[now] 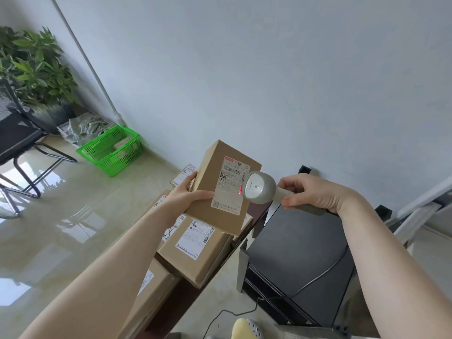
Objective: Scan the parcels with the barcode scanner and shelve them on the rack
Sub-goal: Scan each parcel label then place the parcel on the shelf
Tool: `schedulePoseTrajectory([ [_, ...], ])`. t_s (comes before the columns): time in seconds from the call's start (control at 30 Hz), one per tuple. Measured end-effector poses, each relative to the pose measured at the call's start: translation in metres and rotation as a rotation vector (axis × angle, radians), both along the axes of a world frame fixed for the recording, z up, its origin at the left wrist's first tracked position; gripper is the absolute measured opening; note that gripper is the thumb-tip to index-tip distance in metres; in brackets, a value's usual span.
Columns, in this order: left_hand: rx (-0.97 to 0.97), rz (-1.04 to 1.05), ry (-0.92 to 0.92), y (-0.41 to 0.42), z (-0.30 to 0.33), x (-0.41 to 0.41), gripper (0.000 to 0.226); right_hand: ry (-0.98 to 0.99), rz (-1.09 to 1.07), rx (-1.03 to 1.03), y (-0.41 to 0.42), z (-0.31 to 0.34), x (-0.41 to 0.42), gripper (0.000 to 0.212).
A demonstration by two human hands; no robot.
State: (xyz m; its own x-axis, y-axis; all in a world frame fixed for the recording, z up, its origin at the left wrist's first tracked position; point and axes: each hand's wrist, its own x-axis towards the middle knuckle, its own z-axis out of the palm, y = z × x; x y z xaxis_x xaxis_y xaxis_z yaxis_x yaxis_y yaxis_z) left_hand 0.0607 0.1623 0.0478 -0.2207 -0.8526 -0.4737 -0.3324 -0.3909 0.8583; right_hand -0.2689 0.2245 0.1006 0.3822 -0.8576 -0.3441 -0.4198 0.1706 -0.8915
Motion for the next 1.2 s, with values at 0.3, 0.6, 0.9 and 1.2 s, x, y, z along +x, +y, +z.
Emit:
schedulePoseTrajectory([
  [0.3,-0.005,0.031,0.007,-0.003,-0.006,0.001,0.117,-0.128,-0.091,0.037,0.000,-0.011,0.002,0.039],
  [0.6,-0.020,0.206,0.102,0.006,-0.021,-0.031,0.125,-0.667,-0.447,0.224,0.000,-0.026,0.055,0.060],
  [0.9,-0.020,0.281,0.028,0.010,-0.031,-0.054,0.130,-0.744,-0.562,0.331,-0.001,-0.032,0.067,0.035],
  [1.2,-0.003,0.285,0.018,0.004,-0.036,-0.057,0.133,-0.742,-0.576,0.332,-0.004,-0.039,0.063,0.045],
])
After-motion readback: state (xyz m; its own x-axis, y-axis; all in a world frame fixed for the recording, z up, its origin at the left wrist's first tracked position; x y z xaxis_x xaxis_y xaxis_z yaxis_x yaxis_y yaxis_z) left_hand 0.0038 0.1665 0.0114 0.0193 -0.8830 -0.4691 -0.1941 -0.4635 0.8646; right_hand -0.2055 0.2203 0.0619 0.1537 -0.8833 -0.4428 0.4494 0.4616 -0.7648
